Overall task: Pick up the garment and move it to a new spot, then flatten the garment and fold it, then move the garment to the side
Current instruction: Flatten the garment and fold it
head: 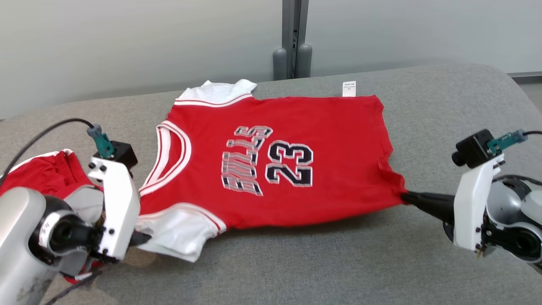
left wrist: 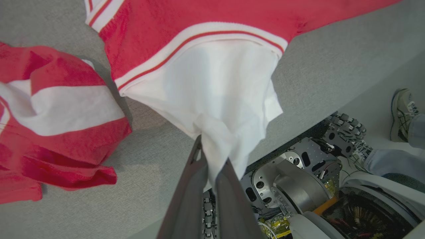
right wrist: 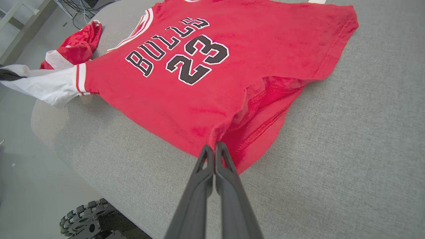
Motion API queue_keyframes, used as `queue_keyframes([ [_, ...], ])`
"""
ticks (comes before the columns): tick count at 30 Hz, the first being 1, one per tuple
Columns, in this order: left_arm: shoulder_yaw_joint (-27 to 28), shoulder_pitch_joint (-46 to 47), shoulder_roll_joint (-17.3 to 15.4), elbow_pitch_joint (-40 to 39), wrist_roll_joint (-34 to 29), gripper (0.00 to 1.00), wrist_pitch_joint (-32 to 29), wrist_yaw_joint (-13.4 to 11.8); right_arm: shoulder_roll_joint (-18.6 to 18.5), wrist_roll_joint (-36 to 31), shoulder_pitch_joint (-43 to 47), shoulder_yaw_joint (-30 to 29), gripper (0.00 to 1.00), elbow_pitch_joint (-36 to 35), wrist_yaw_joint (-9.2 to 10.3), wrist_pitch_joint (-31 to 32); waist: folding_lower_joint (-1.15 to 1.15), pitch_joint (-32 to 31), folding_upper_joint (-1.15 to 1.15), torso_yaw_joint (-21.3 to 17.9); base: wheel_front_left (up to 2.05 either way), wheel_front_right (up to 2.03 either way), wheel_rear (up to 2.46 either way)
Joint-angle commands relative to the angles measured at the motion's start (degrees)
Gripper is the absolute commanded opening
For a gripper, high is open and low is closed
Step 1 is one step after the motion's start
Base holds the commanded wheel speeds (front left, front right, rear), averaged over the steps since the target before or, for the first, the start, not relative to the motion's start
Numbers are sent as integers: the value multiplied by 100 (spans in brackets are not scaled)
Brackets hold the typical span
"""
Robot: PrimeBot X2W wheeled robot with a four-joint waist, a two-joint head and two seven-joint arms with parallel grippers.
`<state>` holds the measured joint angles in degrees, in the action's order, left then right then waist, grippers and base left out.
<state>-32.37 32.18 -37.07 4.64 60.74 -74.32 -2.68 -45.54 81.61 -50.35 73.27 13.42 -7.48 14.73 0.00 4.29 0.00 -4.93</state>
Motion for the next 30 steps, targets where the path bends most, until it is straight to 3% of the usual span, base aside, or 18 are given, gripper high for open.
queue_keyframes([
  [1,31,-149,-56,-223,84,0,-77,-111,-119,-18,124,-1,0,-88,-2,62,0,16,0,-12,0,0,0],
  [14,40,-1069,-347,-1736,819,0,-811,-844,-1039,357,729,9,0,-915,-3,696,0,93,0,-103,0,0,0],
  [21,70,-1270,-435,-2232,987,0,-982,-1112,-1362,277,891,5,0,-1060,-3,468,0,271,0,-63,0,0,0],
  [30,245,-901,-327,-2110,701,0,-634,-1094,-1312,419,749,-179,0,-1160,-3,274,0,543,0,-81,0,0,0],
])
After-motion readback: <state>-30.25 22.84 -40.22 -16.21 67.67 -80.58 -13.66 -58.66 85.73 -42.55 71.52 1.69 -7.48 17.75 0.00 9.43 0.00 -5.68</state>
